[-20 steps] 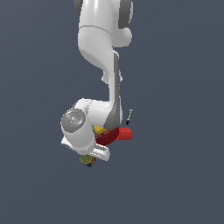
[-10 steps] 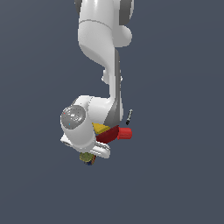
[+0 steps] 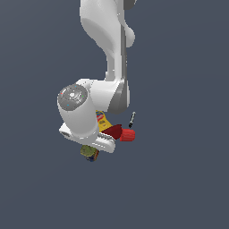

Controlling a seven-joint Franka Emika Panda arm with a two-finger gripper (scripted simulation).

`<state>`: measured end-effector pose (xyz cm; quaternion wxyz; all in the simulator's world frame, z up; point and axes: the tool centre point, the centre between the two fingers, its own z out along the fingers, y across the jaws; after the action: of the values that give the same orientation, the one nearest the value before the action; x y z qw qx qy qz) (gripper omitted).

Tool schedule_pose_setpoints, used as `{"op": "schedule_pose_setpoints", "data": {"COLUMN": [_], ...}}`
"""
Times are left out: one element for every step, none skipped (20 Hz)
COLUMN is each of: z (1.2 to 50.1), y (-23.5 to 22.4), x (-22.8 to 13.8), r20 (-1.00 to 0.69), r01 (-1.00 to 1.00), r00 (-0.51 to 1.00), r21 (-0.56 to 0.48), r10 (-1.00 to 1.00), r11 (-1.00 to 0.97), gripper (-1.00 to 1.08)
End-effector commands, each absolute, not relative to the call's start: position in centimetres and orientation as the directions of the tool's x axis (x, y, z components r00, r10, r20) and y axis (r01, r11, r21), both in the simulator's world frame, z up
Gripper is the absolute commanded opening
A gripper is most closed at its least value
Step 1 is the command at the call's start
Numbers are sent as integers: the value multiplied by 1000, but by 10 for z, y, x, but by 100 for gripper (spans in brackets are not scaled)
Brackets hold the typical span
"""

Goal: Pick up a designated object from a clutter of objects.

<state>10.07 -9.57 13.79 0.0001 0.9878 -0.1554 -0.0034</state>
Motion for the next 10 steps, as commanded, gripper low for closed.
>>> {"op": "schedule_pose_setpoints", "data": {"z": [167,178,190,202,214,226,238,250,262,274], "y": [-92,-90,-88,-87,-85,-83,-82,-80,-78,-77], "x": [97,94,92,89,87,84,82,79,77,75], "r20": [-1,-1,-1,-1,-1,-1,-1,0,0,0], "r01": [-307,-307,-307,-307,-307,-307,-307,-307,-307,-307], "r00": [952,952,952,952,952,952,952,952,952,952], "r21": [-1,-1,-1,-1,-1,-1,-1,0,0,0], "r10": [-307,-307,-307,-307,-307,-307,-307,-307,-307,-307], "r11": [-952,-952,-952,-952,-952,-952,-952,-952,-952,-952], "gripper": [-100,-100,-100,-100,-100,-100,-100,-100,-100,-100]}}
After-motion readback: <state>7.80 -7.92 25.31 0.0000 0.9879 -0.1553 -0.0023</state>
